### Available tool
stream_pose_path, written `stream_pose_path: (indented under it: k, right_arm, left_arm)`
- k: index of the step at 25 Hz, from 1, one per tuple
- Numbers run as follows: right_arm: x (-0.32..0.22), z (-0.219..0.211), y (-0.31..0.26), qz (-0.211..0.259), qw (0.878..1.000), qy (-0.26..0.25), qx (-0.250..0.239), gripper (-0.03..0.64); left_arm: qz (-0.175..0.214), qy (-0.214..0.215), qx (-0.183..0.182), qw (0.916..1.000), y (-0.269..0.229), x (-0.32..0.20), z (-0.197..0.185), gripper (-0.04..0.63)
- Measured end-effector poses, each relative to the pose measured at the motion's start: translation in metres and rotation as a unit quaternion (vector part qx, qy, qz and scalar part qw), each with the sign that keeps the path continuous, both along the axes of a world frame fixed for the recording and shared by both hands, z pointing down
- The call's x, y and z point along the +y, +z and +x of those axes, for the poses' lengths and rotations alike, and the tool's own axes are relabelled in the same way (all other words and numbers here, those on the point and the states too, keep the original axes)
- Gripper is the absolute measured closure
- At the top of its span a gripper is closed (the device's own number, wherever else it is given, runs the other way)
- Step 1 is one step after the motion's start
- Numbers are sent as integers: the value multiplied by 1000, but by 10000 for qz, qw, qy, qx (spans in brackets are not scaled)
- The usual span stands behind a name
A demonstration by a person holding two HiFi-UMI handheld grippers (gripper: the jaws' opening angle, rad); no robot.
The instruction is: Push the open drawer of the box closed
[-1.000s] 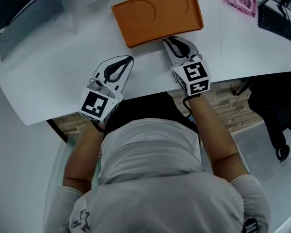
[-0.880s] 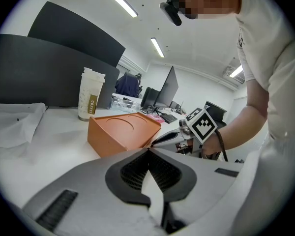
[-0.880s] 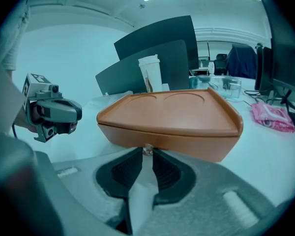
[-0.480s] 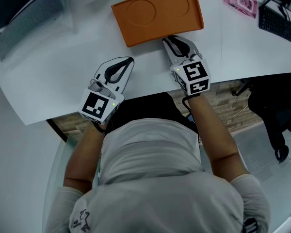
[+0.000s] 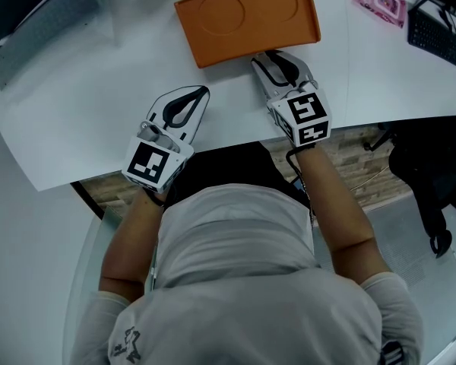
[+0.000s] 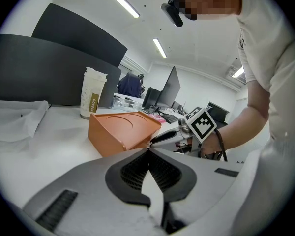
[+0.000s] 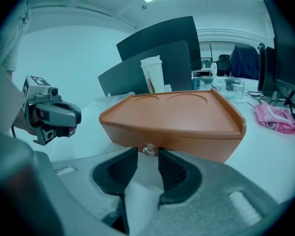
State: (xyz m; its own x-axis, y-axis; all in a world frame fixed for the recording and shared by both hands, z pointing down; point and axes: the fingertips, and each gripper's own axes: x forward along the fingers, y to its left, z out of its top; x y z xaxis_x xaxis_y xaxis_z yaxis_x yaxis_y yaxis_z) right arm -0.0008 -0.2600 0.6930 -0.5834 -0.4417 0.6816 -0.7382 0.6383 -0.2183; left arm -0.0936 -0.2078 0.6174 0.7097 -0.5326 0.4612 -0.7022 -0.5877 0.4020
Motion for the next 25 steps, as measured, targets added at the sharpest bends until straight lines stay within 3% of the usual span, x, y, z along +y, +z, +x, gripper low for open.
stream_pose_path:
  k: [15,25]
  right_arm:
    - [37,33,-44,346,9993,-21,-103,485]
    - [78,55,-99,766,9968,-171,-175,485]
  left_arm:
    - [421,-12,-41,9991,-38,36,30,597]
    - [927,-50,72,9957,-86,70,61,597]
